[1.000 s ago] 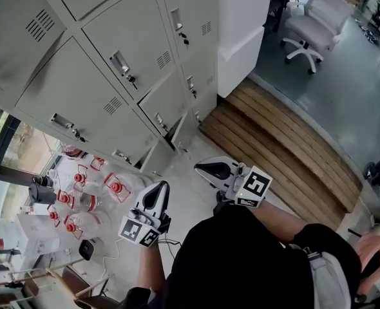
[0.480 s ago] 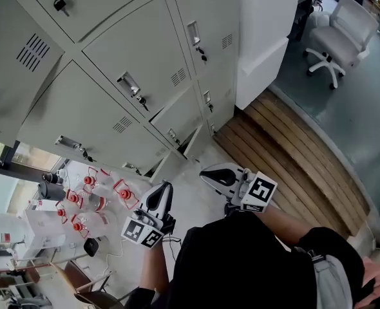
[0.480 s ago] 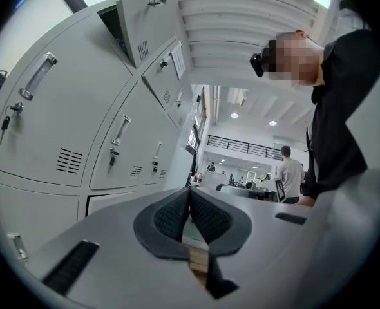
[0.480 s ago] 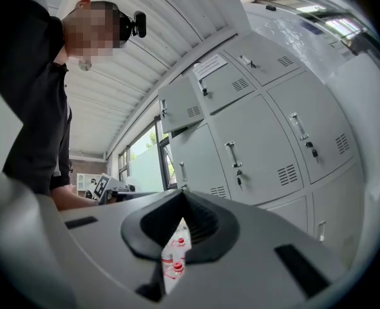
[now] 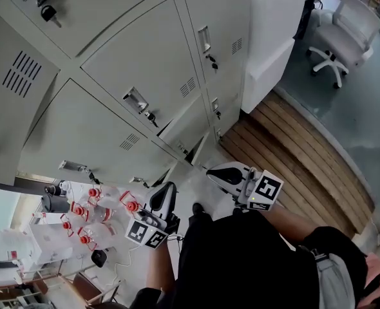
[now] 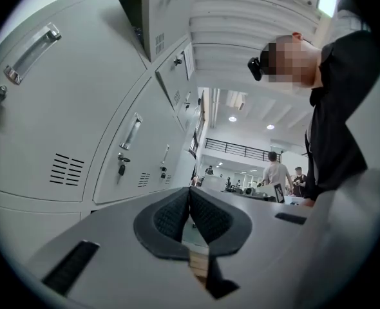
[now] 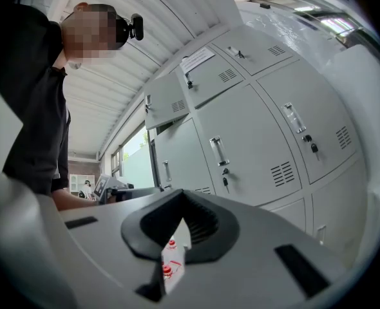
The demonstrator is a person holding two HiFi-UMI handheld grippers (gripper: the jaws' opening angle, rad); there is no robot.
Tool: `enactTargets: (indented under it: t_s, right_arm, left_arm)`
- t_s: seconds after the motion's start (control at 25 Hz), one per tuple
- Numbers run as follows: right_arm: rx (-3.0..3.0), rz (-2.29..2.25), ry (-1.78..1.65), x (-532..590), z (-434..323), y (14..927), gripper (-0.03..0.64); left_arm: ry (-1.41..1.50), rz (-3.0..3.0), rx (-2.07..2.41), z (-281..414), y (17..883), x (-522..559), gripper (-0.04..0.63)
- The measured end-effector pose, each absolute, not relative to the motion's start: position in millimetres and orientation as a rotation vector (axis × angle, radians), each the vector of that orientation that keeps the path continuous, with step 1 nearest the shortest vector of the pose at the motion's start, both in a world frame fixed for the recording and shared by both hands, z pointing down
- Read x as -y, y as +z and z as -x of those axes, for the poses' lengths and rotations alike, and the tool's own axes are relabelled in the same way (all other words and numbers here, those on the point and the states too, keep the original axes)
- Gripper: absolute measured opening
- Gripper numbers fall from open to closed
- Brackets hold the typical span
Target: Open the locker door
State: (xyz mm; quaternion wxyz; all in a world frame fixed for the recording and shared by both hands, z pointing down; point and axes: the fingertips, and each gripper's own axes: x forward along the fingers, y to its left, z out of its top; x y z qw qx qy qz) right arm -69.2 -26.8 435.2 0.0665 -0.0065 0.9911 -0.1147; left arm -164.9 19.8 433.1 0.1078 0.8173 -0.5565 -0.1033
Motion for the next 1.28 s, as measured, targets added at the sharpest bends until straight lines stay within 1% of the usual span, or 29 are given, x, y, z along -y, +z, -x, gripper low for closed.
enactTargets:
  t_s: [0.24,0.52,0.56,0.64,0.72,1.08,1.28]
  right_arm:
    - [-2.97,0.093,-0.306,44.8,129.8,415.0,0.009]
    - [-2.923,0.123,-0.207,53.3,179.7,386.2,0.014]
    - [-2.928,0.149,-0.19,57.7,183.8,384.7,0.02]
    - [-2.941,0.202,-0.161,67.8,191.9,382.0,0.054]
    - [-2.952,0.253,-0.138,77.8,200.3,379.0,0.084]
    - [-2.957,0.341,-0.024,116.5,255.3,337.0,0.143]
    - [-2.983,0.353,0.049,132.3,270.4,326.6,0.163]
  left_arm:
    - [-0.266,-2.49,1.589,212.8,420.3,-4.9,0.017]
    - [-0.305,-2.559,1.478,243.8,412.3,4.7,0.017]
    - [-0.312,-2.569,1.459,245.6,411.8,7.0,0.017]
    - [-0.31,-2.599,1.419,246.2,410.6,9.0,0.017]
    - [-0.256,-2.629,1.377,245.6,418.3,5.3,0.017]
    - [-0.198,-2.653,1.234,248.8,443.8,-6.3,0.017]
    - [-0.323,-2.612,1.358,257.4,431.1,7.5,0.017]
